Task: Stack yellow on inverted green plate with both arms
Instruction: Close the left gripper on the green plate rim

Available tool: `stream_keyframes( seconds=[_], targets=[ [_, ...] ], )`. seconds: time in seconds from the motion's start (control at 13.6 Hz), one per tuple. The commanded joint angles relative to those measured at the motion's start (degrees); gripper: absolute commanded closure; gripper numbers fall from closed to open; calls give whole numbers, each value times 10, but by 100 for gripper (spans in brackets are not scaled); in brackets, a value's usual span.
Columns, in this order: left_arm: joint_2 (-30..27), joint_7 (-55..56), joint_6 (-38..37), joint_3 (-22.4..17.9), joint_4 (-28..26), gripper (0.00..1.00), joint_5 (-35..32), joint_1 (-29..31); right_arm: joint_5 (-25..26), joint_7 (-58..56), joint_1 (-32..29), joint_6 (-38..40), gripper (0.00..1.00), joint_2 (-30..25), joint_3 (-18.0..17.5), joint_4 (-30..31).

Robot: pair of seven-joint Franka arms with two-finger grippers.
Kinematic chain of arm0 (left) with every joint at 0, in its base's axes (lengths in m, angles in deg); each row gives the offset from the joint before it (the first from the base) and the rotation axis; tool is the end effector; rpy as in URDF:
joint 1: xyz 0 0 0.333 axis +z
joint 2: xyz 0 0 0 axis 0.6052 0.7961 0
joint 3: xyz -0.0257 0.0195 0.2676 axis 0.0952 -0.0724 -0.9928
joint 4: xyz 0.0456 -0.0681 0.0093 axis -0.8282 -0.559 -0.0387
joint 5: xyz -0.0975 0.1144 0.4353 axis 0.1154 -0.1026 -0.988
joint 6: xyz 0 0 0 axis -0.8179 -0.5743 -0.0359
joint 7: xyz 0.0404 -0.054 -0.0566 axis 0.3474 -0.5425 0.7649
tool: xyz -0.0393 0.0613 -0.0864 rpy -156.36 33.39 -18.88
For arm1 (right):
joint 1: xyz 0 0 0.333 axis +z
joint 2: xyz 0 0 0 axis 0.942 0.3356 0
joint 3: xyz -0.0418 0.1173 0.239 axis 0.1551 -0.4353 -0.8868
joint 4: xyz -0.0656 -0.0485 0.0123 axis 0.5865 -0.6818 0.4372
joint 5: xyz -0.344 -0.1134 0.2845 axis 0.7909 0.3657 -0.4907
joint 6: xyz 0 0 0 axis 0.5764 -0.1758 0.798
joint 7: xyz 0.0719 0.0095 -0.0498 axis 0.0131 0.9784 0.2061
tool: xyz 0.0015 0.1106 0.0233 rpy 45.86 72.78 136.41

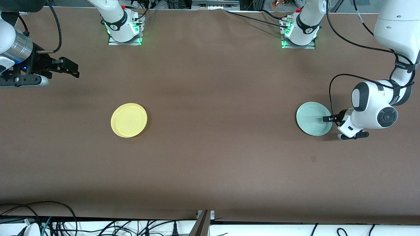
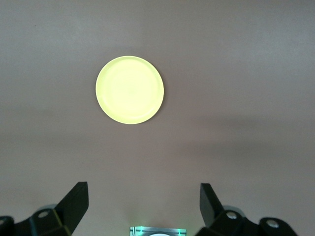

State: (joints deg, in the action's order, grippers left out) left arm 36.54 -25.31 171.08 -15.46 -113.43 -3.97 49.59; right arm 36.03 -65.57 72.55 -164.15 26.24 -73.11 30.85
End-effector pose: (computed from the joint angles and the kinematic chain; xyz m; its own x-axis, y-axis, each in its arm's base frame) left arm 0.5943 0.0954 0.0916 0.9370 0.1472 -0.3167 0.1413 -0.9891 -0.0416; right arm 0.6089 0.0447 0.5162 0.9927 0.0439 -0.1122 0.0442 -0.9990 0.0009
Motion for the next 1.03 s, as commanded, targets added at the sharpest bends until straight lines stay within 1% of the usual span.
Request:
stream_keyframes(
  seconds=[0.0,0.15,0.22,0.44,0.52,0.66,0.89,0.96],
  targets=[
    [-23,-13,-11,11,-18,14,13,8,-4,-3,-1,8,0,-4,-1,-2],
    [-22,-14,-11,10,-19,18,13,8,-4,-3,-1,8,0,-4,-1,-2],
    [-21,-15,-11,10,-19,24,13,10,-4,-3,-1,8,0,-4,-1,-2],
    [-18,-41,-11,11,-20,46,13,21,-4,-3,-1,8,0,-4,-1,-2],
    [-17,-51,-11,11,-20,50,13,22,-4,-3,-1,8,0,-4,-1,-2],
    [-15,-54,-11,11,-19,51,18,22,-4,-3,-1,8,0,-4,-1,-2],
    [1,-55,-2,11,-18,50,20,27,-4,-3,-1,8,0,-4,-2,-2],
    [4,-56,3,11,-18,50,29,27,-4,-3,-1,8,0,-4,-2,-2]
  ],
)
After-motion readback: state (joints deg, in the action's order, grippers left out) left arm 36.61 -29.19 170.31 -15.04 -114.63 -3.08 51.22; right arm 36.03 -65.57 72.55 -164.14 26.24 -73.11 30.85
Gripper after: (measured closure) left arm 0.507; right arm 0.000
